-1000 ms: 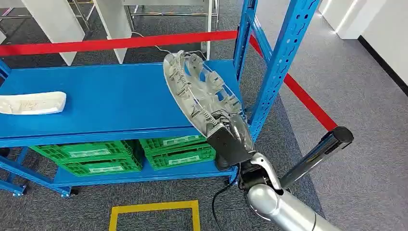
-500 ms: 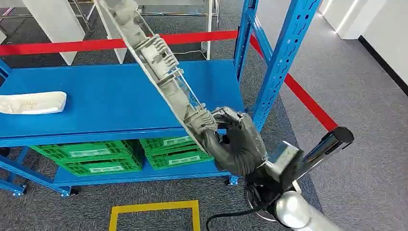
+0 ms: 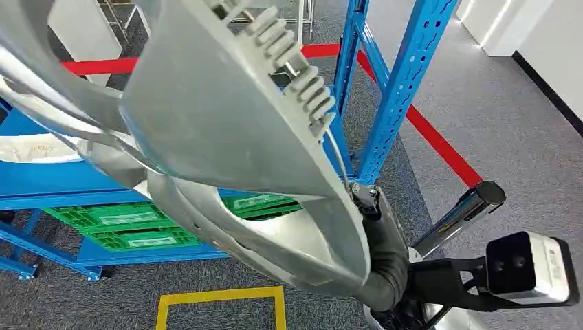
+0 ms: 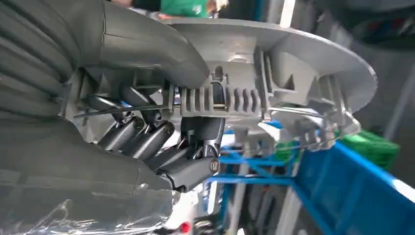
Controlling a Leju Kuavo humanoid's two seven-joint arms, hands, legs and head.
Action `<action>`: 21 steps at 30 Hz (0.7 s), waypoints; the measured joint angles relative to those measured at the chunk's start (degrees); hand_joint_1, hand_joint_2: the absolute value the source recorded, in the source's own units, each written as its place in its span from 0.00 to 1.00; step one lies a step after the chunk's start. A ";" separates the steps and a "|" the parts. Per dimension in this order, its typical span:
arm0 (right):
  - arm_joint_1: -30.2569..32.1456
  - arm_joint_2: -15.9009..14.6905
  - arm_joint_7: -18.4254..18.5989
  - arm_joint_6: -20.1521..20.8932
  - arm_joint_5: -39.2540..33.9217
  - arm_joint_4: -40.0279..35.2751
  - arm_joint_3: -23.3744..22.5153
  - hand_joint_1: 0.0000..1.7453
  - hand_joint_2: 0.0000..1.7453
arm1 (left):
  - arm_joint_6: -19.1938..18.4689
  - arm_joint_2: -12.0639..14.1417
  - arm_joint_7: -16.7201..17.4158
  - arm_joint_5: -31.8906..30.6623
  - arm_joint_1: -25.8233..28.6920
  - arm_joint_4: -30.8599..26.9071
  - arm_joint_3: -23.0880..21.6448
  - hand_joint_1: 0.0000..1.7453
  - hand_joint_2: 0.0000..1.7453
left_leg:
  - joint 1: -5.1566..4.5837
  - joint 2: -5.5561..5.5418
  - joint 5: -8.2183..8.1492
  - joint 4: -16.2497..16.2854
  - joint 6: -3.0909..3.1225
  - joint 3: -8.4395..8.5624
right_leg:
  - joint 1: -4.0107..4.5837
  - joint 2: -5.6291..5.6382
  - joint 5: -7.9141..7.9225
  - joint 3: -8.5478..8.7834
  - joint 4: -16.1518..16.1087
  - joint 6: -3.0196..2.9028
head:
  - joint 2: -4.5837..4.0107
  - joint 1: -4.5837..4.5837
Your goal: Take the parts from the cabinet and place them on the table.
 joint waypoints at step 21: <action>-1.00 1.27 0.37 0.33 4.09 -1.27 1.24 1.00 1.00 | 2.16 -0.39 -1.97 0.98 -0.40 0.04 -0.02 0.00 1.00 | 0.00 0.00 0.00 0.00 -0.01 0.02 | 0.00 0.00 -0.01 0.00 0.00 0.00 | 0.00 0.00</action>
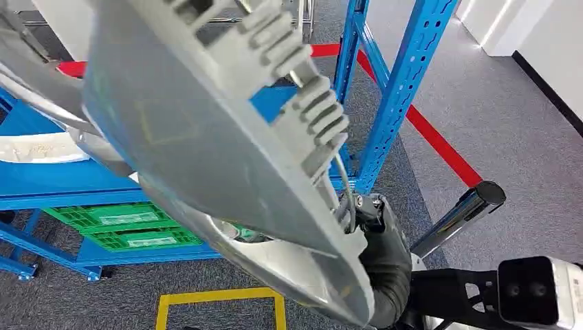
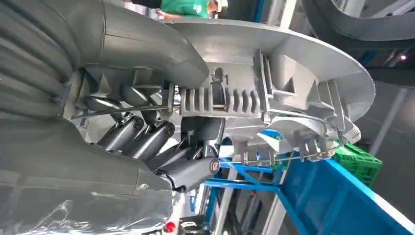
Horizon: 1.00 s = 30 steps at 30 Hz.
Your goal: Take the parts from the cabinet and place them on the table.
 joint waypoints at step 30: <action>-0.05 0.00 2.08 -4.70 3.08 0.00 0.66 1.00 1.00 | 0.90 -0.02 -2.99 2.62 -0.07 0.00 0.00 0.00 1.00 | 0.00 0.00 0.00 0.00 0.00 0.06 | 0.00 0.00 -0.01 -0.01 0.00 0.00 | 0.00 0.00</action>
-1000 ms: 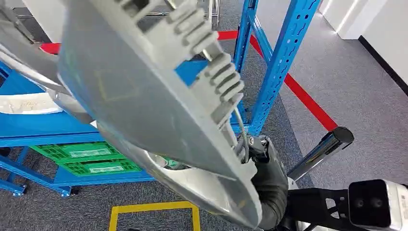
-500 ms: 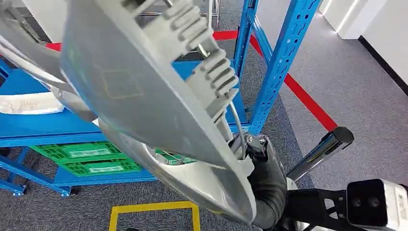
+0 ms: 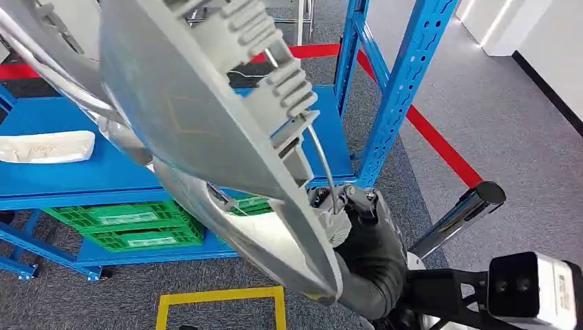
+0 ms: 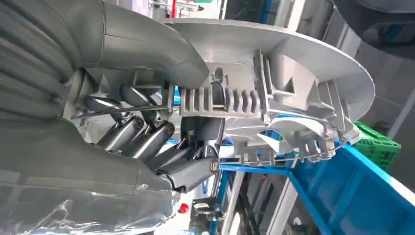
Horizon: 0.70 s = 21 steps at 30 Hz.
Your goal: Take the parts from the cabinet and place them on the table.
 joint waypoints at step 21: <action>0.28 -0.09 0.02 -1.59 0.33 0.00 -0.02 1.00 1.00 | -0.20 0.02 0.37 1.01 -0.01 0.00 0.00 0.00 1.00 | -0.06 0.00 -0.05 0.10 0.06 0.00 | -0.05 0.00 0.02 0.01 -0.08 0.03 | 0.00 -0.02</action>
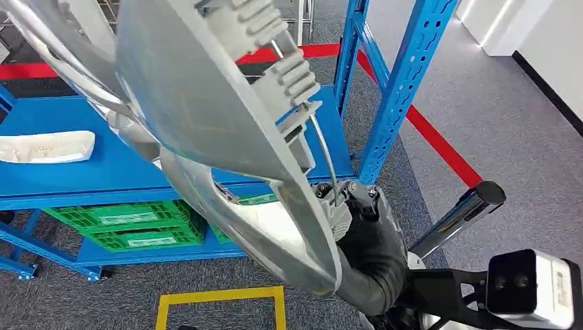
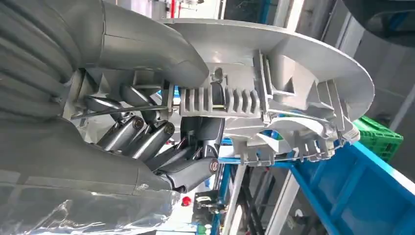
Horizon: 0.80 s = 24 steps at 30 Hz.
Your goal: Take the parts from the cabinet and place them on the table.
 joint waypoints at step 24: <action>1.02 -0.94 0.13 -0.81 0.00 -0.57 -0.13 1.00 1.00 | 0.00 0.02 0.33 0.59 -0.46 0.00 -0.18 0.00 1.00 | 1.04 -0.23 -2.09 0.25 -2.07 1.80 | -1.24 0.29 -1.88 -0.52 2.40 -0.38 | 0.00 0.88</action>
